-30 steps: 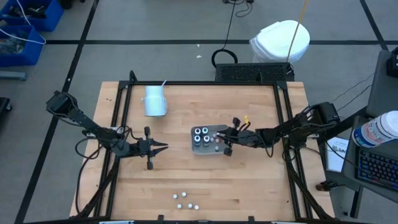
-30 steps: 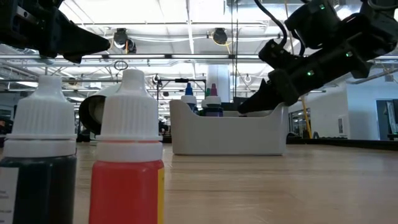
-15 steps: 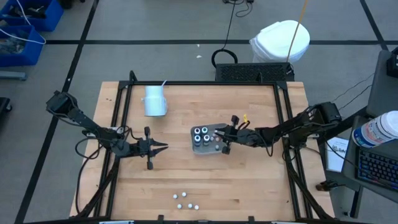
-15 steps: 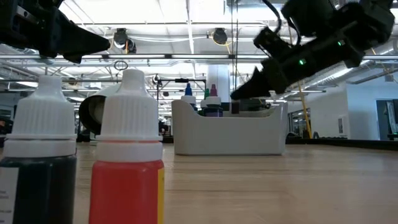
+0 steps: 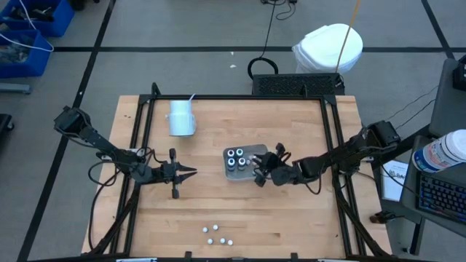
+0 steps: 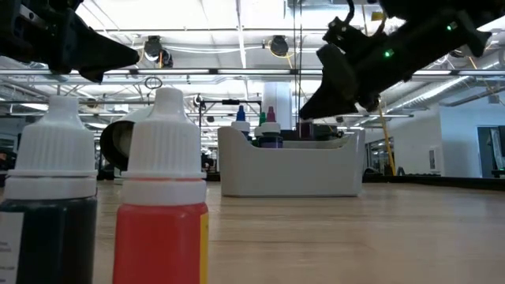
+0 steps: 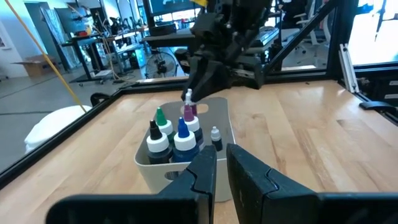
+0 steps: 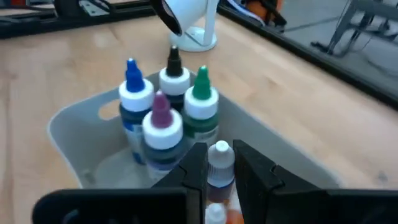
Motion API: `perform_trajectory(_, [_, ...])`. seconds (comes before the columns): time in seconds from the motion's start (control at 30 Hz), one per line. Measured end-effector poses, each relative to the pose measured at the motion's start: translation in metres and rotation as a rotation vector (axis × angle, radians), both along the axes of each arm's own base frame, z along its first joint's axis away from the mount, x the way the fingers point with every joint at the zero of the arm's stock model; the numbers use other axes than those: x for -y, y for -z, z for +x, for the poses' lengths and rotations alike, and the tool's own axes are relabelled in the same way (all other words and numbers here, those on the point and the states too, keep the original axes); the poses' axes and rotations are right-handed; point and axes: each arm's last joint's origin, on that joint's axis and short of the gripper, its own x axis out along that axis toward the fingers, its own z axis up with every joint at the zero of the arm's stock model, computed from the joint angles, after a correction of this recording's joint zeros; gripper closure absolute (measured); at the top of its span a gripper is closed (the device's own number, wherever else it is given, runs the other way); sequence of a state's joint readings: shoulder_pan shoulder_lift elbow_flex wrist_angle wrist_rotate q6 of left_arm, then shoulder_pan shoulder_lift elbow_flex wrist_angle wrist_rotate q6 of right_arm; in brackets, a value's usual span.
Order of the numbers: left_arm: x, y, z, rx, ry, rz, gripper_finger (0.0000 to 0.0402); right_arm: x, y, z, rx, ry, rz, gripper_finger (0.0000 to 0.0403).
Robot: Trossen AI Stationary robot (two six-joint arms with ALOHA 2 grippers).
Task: Pick & Place food coloring
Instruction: Put the small red food coloring bottle into the white container
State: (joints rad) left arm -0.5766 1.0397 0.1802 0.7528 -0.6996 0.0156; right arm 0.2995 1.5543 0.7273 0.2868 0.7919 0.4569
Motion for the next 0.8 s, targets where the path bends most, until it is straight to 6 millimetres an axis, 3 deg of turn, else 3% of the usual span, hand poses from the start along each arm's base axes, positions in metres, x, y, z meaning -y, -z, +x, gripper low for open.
perform_trajectory(0.17, [0.000, 0.000, 0.000, 0.001, 0.000, -0.005, 0.0355, -0.003, 0.011, -0.001, 0.008, 0.101, -0.028, 0.0358])
perform_trajectory(0.33, [0.000, 0.000, 0.000, 0.001, 0.001, -0.007, 0.0355, 0.008, 0.019, 0.003, -0.008, 0.170, -0.054, 0.0358])
perform_trajectory(0.57, [0.000, 0.000, 0.000, -0.001, 0.002, 0.005, 0.0355, 0.017, 0.036, 0.011, -0.034, 0.171, -0.008, 0.0358])
perform_trajectory(0.8, [0.000, 0.000, 0.000, -0.001, 0.002, 0.003, 0.0355, 0.017, 0.038, 0.013, -0.039, 0.158, -0.019, 0.0357])
